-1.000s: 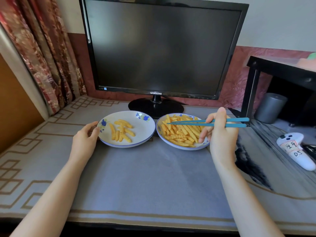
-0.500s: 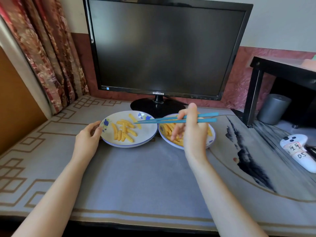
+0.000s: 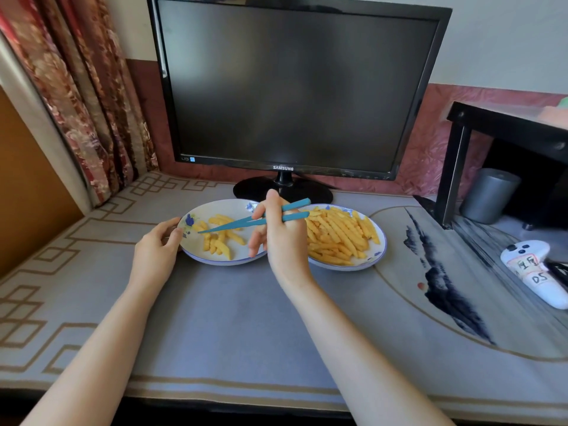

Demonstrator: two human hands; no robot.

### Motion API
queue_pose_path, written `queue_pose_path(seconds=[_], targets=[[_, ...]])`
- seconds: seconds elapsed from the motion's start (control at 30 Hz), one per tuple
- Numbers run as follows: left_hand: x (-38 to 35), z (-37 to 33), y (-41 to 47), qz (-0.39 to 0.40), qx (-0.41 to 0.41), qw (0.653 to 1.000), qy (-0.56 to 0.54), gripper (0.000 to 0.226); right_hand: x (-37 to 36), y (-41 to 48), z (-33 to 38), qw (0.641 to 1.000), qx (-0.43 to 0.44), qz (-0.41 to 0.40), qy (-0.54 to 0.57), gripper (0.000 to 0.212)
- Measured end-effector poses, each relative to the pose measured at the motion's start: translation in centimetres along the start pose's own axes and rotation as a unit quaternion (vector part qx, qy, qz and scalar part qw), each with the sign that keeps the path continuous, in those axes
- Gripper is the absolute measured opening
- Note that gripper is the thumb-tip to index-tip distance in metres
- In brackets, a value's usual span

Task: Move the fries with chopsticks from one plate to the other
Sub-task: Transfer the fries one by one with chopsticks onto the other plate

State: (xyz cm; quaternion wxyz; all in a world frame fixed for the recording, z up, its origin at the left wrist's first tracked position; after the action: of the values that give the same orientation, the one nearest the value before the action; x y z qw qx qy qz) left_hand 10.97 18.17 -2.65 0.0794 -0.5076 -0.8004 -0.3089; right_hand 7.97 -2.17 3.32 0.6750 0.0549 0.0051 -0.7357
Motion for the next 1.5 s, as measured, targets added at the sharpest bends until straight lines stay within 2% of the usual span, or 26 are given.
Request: queue_pose_path(seconds=[0.17,0.4,0.57,0.9,1.13,1.33,1.5], targets=[[0.0,0.0,0.0,0.000,0.001,1.000,0.003,0.032,2.7,-0.3,1.4,0.999,0.023,-0.015,0.022,0.043],[0.0,-0.1,-0.1,0.000,0.002,1.000,0.003,0.032,11.2,0.1,4.0,0.988,0.073,-0.131,-0.019,0.042],[0.0,0.0,-0.1,0.002,0.002,1.000,0.003,0.032,14.6,-0.1,3.5,0.984,0.078,-0.158,-0.034,0.043],[0.0,0.1,-0.1,0.002,0.004,1.000,0.003,0.032,15.0,-0.8,2.8,0.980,0.102,-0.162,-0.049,0.042],[0.0,-0.2,-0.2,0.000,0.005,1.000,0.003,0.032,14.4,-0.4,2.5,0.984,0.070,-0.157,-0.041,0.042],[0.0,-0.3,-0.2,-0.003,-0.003,1.000,0.000,0.031,14.6,-0.4,2.1,0.977,0.060,-0.203,-0.007,0.044],[0.1,-0.3,-0.1,-0.003,-0.002,1.000,0.002,0.031,14.9,0.0,2.7,0.976,0.064,-0.206,-0.004,0.045]])
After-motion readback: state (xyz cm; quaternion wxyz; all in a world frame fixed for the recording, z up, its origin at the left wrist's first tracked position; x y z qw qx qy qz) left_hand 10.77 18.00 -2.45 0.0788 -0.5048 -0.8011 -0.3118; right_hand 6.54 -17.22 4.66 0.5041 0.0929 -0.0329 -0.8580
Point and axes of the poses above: each hand's wrist, its own y-axis towards the middle knuckle, its own x-axis out of the back of the hand, z = x × y, the point moved 3 cm from there along y, towards the middle knuckle, and after that the axes turned 13 degrees about -x, right-handed, at the moved point
